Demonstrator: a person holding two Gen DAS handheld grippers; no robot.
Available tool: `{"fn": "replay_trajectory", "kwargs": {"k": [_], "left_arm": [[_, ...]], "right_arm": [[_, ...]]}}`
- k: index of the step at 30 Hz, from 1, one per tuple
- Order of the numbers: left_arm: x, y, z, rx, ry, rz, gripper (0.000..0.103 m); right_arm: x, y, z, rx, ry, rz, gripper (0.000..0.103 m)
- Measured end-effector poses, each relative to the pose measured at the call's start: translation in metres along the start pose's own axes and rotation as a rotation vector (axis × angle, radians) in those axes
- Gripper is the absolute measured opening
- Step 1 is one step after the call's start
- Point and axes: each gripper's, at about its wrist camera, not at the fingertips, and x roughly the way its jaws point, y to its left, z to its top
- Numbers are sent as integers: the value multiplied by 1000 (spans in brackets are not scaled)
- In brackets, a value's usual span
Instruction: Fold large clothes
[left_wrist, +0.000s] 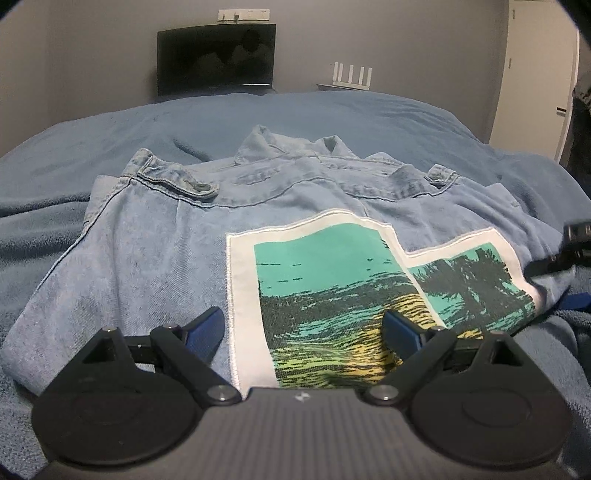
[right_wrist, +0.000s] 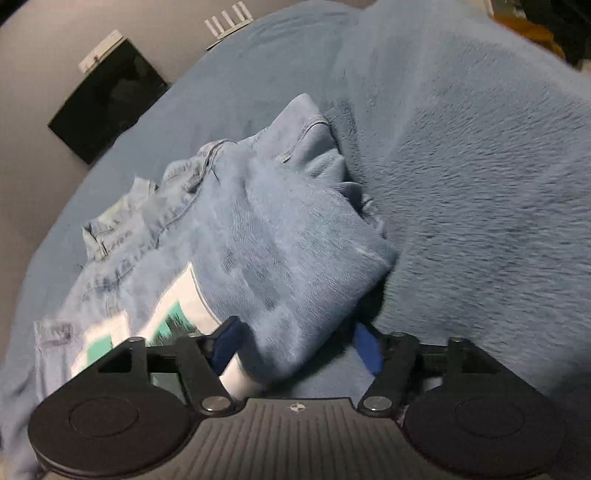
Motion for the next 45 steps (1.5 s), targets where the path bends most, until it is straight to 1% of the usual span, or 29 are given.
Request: {"fn": "replay_trajectory", "kwargs": {"k": [2,6,7,9,11,13,15,16,18,20,21,23,26,27,28,29,30,32,34,37,40,42,43,44,45], "left_arm": [[1,1,0,-5,0,-3,93],[0,3,1,-15,-3,-10,93],[0,3,1,-18,-4,-12,93],[0,4,1,-25,-6,-15,93],[-1,3,1,-31,-7,-17,93],[0,3,1,-35,-4,-18,93],[0,2,1,-33,-3,-18,93],[0,2,1,-30,-2,-16,93],[-1,0,1,-26,-3,-9,93],[-2,-2,4,-30,-18,3,93],[-4,-4,7,-35,-38,8,93],[-4,-11,16,-24,-70,3,93],[5,-29,28,51,-82,33,93],[11,-36,30,79,-76,59,93],[22,-42,32,115,-48,111,93],[32,-46,32,135,-20,142,94],[38,-46,31,135,-10,153,97],[54,-41,32,92,4,174,103],[67,-34,36,63,29,181,103],[75,-37,38,84,26,205,103],[66,-38,38,80,1,202,103],[54,-41,37,96,-45,170,103],[50,-45,35,116,-63,154,103],[51,-52,31,164,-59,132,103],[56,-58,27,211,-30,132,103]], "right_arm": [[7,-12,4,94,-30,91,73],[18,-38,3,216,-101,258,66],[16,-40,3,236,-121,293,63],[8,-40,1,251,-169,370,53],[2,-39,0,254,-207,419,50],[5,-41,-1,300,-208,452,50],[12,-46,-3,351,-201,446,50],[17,-45,-4,359,-197,429,52],[24,-39,-3,336,-202,392,58],[32,-35,-2,321,-208,362,59],[36,-33,-2,317,-210,350,59],[42,-28,0,305,-210,340,56],[42,-18,2,254,-206,311,47],[41,-16,3,242,-206,310,44],[39,-14,4,229,-207,310,43],[38,-12,5,219,-208,313,41],[38,-12,9,214,-208,318,41],[33,-10,11,204,-209,326,40],[30,-5,11,175,-214,327,40],[24,-4,12,127,-228,317,41],[23,-1,13,87,-242,300,43],[24,-2,20,95,-241,296,44],[25,-2,21,99,-241,295,45],[25,-2,20,98,-243,292,45],[25,-2,18,93,-247,289,46]]}}
